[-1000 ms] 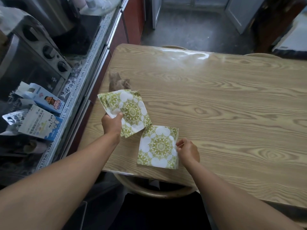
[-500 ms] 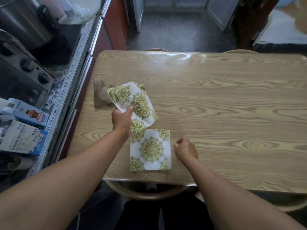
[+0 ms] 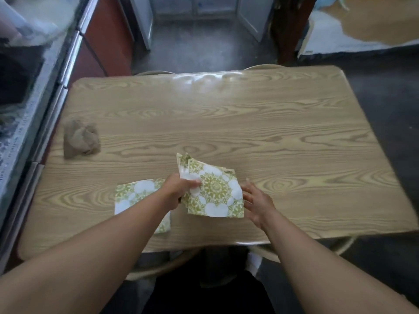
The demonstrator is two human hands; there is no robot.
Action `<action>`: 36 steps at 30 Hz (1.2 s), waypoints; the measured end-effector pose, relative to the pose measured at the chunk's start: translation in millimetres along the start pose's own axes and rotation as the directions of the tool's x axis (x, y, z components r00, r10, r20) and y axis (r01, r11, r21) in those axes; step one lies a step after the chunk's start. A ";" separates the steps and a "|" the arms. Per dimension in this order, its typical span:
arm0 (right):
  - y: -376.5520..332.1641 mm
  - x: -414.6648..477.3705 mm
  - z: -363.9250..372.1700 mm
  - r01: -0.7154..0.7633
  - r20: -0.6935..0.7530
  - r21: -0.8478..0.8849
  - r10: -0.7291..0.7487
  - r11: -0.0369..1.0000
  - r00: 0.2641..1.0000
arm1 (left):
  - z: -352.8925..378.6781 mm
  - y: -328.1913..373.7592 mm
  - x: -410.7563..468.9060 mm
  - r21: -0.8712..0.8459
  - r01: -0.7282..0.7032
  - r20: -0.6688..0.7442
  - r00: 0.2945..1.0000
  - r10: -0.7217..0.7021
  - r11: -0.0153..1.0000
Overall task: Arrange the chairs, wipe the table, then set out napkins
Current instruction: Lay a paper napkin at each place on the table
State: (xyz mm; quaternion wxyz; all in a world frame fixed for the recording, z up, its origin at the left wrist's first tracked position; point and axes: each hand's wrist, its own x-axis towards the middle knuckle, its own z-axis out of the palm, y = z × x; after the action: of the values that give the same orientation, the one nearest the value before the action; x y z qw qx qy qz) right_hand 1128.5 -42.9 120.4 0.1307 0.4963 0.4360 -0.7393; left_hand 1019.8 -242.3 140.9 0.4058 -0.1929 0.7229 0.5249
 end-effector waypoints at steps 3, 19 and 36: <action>-7.0 5.8 -33.3 0.040 -0.018 -0.025 -0.040 0.999 0.999 | 37.5 2.8 -4.9 -0.013 0.015 -0.012 1.000 -0.015 1.000; -68.9 28.5 -199.5 0.092 -0.106 -0.139 -0.107 0.986 0.989 | 215.9 5.0 -20.9 -0.157 0.051 0.009 0.999 -0.050 0.986; -58.6 46.8 -229.4 0.103 -0.444 -0.214 -0.191 0.971 0.875 | 206.7 17.0 -9.2 -0.171 -0.179 -0.462 0.883 0.082 0.969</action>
State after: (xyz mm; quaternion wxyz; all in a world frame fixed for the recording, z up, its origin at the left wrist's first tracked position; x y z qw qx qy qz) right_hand 1211.9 180.3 81.8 0.0117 0.6088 0.5575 -0.5643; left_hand 1092.7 -48.1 133.7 0.1681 -0.3016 0.7495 0.5649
